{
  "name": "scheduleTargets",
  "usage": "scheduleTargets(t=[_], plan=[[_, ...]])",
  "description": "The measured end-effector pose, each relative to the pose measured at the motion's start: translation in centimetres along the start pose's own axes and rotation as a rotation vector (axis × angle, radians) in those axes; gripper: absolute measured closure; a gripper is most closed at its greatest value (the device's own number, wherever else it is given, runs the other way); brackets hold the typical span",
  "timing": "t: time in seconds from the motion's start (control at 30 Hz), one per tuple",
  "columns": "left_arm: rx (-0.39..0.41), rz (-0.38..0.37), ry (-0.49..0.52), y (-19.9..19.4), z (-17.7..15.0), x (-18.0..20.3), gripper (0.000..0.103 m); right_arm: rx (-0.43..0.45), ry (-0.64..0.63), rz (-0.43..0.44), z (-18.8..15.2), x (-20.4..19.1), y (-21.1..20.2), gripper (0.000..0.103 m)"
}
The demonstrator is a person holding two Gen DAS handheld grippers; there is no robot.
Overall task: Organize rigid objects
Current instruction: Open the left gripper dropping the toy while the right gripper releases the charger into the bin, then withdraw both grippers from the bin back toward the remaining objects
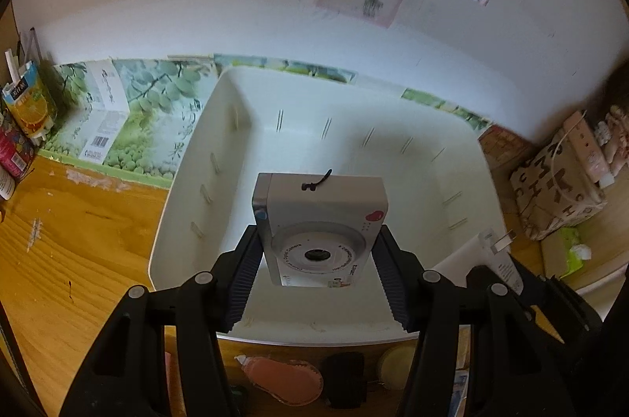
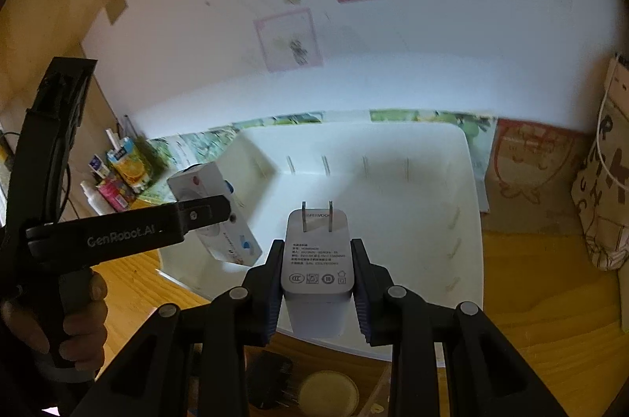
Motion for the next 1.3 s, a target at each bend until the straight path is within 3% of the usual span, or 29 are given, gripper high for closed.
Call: scheduleTargets(t=[0.23, 0.4, 0.53, 0.67, 1.3], plan=[[-0.041, 0.018, -0.013, 0.8, -0.3, -0.1, 0.041, -0.043, 0.039, -0.018, -0.4, 1.2, 0.8, 0.069], [0.015, 0.019, 0.001, -0.4, 0.0, 0.2, 0.022, -0.003, 0.036, -0.031, -0.2, 1.3, 0.1, 0.067], [0.021, 0.037, 0.013, -0.9, -0.1, 0.3, 0.021, -0.009, 0.035, -0.027, -0.1, 1.2, -0.2, 0.064], [0.045, 0.05, 0.01, -2.2, -0.1, 0.5, 0.021, 0.013, 0.042, -0.026, 0.0, 1.2, -1.3, 0.048], [0.164, 0.098, 0.015, -9.7, -2.9, 2.0, 0.021, 0.152, 0.063, -0.024, -0.5, 1.8, -8.8, 0.028]])
Point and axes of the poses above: each gripper's, at about its wrist camera, not at the fingertips, and y roughly the way its jaws point, x to its right, z to its top, the point moved 4 cm from there along y, roughly the way its jaws point, and after that the axes turned 4 degrees about -z, right-handed, at the moved point
